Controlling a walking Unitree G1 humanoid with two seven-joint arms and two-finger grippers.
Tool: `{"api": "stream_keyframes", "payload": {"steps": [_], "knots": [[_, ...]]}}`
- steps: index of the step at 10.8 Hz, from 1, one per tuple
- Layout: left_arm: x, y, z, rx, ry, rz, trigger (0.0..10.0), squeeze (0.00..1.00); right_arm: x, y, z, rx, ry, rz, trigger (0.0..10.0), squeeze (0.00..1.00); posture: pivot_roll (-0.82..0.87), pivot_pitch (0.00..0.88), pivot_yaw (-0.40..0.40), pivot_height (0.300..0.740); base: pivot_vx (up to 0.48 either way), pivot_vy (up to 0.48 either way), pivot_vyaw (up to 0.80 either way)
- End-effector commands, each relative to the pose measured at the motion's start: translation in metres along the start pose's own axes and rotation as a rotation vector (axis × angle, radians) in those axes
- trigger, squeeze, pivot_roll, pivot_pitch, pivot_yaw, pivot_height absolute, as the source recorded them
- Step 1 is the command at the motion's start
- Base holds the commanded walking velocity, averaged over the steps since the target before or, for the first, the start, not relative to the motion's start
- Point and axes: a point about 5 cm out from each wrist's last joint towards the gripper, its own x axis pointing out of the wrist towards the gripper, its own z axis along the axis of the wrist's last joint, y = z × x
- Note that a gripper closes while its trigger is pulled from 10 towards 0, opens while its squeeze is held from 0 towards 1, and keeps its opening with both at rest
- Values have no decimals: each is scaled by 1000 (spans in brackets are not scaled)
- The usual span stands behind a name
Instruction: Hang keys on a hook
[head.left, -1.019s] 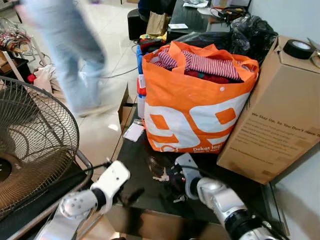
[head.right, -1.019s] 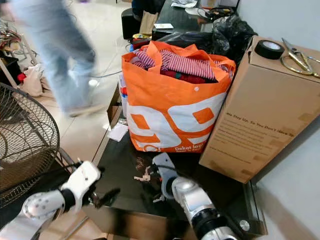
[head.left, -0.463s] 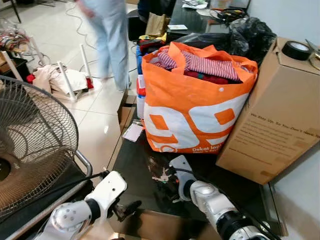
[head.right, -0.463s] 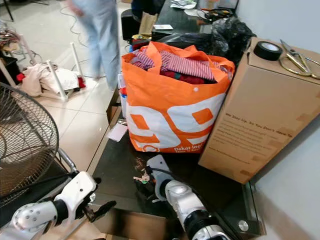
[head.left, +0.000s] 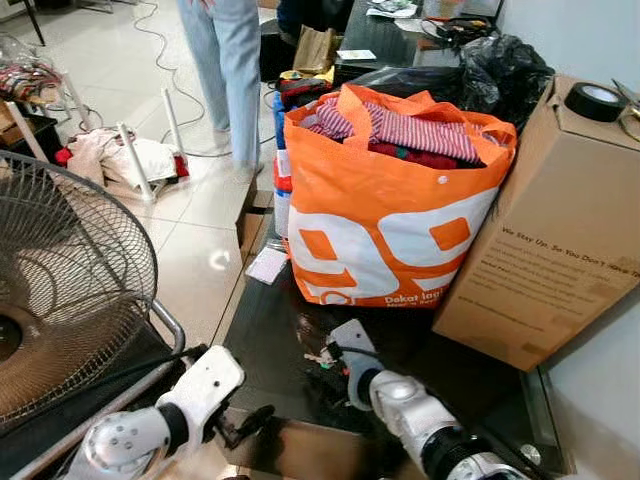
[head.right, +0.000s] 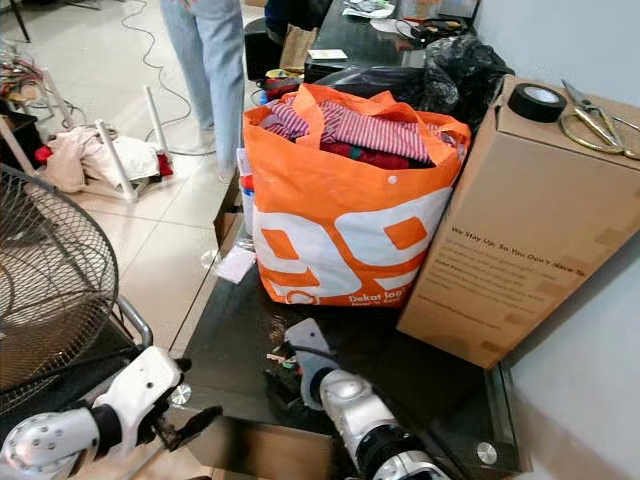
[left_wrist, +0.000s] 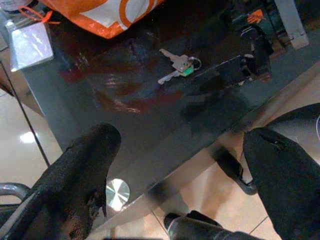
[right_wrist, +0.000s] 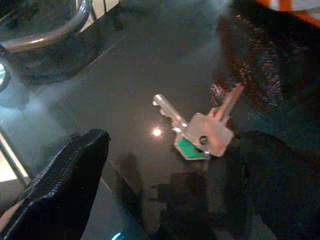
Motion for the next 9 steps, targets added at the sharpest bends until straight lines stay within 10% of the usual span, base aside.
{"api": "stream_keyframes", "payload": {"steps": [1,3,9], "knots": [[-3,1,3,10,-3,6,10000,141,0,-2,3,4,-12,-12,6235,0,128,0,-54,740,0,0,0],[-5,1,4,10,1,2,10000,145,2,2,4,17,-24,-11,3843,0,128,0,-49,740,0,0,0],[-5,4,5,13,5,2,10000,141,4,-1,7,49,-39,-65,3216,0,132,0,-47,740,0,0,0]]}}
